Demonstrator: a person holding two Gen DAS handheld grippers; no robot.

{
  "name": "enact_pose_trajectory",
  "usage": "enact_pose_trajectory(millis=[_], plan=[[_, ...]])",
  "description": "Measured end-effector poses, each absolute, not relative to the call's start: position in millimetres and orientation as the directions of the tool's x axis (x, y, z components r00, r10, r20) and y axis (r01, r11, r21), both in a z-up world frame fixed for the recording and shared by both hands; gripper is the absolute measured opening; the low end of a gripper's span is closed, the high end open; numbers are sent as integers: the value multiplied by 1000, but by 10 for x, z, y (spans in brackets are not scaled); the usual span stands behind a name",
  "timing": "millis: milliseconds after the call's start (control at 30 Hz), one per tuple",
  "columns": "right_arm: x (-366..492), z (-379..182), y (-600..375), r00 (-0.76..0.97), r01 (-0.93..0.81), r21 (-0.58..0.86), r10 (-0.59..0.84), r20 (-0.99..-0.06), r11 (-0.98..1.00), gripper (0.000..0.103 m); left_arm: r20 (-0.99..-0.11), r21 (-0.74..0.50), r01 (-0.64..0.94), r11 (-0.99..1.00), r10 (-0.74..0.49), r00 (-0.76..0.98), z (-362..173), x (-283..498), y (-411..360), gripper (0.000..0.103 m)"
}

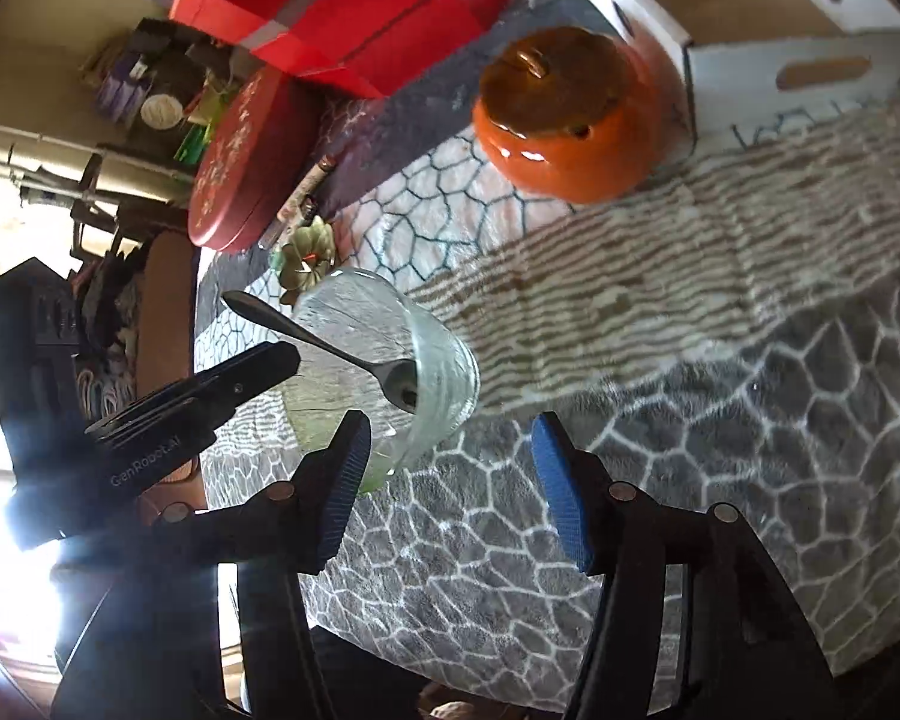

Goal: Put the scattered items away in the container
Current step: 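Lift the glass bowl with both grippers and carry it toward the box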

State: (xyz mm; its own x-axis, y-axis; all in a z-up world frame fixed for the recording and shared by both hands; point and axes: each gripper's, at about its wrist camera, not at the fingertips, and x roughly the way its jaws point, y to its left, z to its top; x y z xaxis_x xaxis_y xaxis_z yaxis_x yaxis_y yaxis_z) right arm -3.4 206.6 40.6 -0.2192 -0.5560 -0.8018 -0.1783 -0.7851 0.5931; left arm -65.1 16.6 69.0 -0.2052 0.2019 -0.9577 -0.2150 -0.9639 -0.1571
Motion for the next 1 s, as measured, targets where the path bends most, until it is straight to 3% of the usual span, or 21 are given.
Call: enact_pose_trajectory(millis=[67, 233, 333, 367, 533, 767, 900, 1000], plan=[[6, 301, 2049, -239, -221, 631, -585, -775, -744, 46, -961, -121, -269, -955, 181, -209, 681, -676, 240, 25], [-32, 313, 1853, -262, -188, 603, -552, -792, -775, 17, -958, -56, -358, -932, 151, -243, 669, -655, 409, 26], [-76, 376, 1751, -250, -133, 540, -499, -830, -831, 16, -957, -28, -382, -924, 136, -258, 629, -620, 480, 25], [-87, 395, 1731, -244, -112, 521, -485, -840, -846, 16, -958, -21, -384, -923, 129, -258, 604, -599, 499, 15], [-128, 454, 1783, -238, -56, 471, -446, -863, -881, 11, -951, 1, -367, -930, 113, -289, 616, -478, 528, 12], [-213, 463, 1816, -218, -47, 447, -427, -877, -893, 9, -953, -12, -340, -940, 114, -282, 609, -434, 518, 11], [-214, 361, 1748, -193, -63, 447, -428, -883, -892, 18, -951, -15, -331, -944, 116, -287, 591, -435, 508, 12], [-209, 313, 1698, -195, -61, 443, -424, -884, -895, 17, -950, -10, -322, -947, 109, -291, 552, -434, 502, 14]])
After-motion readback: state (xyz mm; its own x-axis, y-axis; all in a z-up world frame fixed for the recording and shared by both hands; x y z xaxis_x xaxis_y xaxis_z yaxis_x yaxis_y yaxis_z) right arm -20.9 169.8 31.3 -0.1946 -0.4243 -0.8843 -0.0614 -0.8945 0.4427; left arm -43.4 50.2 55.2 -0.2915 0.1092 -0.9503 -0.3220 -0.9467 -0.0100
